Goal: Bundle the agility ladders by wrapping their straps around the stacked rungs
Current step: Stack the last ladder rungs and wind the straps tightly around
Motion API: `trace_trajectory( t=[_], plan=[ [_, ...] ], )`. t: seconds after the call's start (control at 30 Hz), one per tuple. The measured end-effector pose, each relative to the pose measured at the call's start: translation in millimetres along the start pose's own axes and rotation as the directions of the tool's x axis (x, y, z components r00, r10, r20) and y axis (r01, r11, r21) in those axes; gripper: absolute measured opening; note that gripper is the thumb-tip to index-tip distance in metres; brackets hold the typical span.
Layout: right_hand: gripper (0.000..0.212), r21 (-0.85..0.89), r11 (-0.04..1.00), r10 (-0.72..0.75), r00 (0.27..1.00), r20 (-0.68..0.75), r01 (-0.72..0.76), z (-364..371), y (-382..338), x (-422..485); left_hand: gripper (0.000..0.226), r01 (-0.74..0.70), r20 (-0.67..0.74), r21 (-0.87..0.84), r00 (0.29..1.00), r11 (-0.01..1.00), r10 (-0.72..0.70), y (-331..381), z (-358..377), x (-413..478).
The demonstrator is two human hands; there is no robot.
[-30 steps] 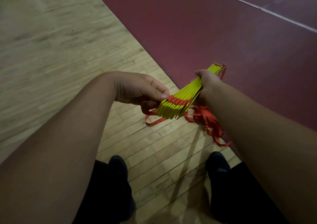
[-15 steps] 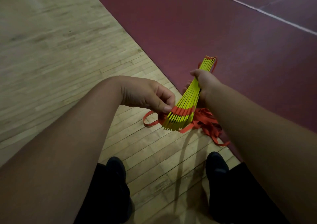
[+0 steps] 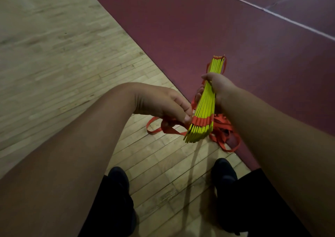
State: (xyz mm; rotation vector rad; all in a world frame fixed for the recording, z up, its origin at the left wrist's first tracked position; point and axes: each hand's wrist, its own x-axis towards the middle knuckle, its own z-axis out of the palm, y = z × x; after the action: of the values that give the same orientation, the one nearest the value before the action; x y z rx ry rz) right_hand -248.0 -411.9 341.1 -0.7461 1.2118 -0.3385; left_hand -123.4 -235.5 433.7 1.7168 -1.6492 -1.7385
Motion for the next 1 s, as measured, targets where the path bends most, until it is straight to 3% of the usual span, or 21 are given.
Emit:
trace_trajectory(
  t=[0.2,0.47,0.83,1.0],
  plan=[
    [0.031,-0.029,1.000,-0.003,1.000,-0.031,0.002,-4.2,-2.6,0.5,0.009,-0.057,0.010,-0.088,0.998,0.994,0.058,-2.8,3.8,5.4],
    [0.024,-0.034,0.999,-0.026,0.999,-0.046,0.025,-6.0,-4.9,0.9,0.014,0.032,-0.062,0.065,0.998,0.997,-0.028,-3.4,5.4,10.9],
    [0.031,-0.074,0.996,-0.044,0.998,-0.036,0.041,-3.1,-7.2,-2.4,0.015,0.015,-0.072,0.071,0.997,0.997,-0.010,-1.1,10.3,8.5],
    [0.027,-0.033,0.999,-0.045,0.998,-0.049,0.043,-4.0,-9.5,-3.8,0.028,0.026,-0.111,0.027,0.994,0.999,-0.023,1.2,8.7,4.5]
  ],
)
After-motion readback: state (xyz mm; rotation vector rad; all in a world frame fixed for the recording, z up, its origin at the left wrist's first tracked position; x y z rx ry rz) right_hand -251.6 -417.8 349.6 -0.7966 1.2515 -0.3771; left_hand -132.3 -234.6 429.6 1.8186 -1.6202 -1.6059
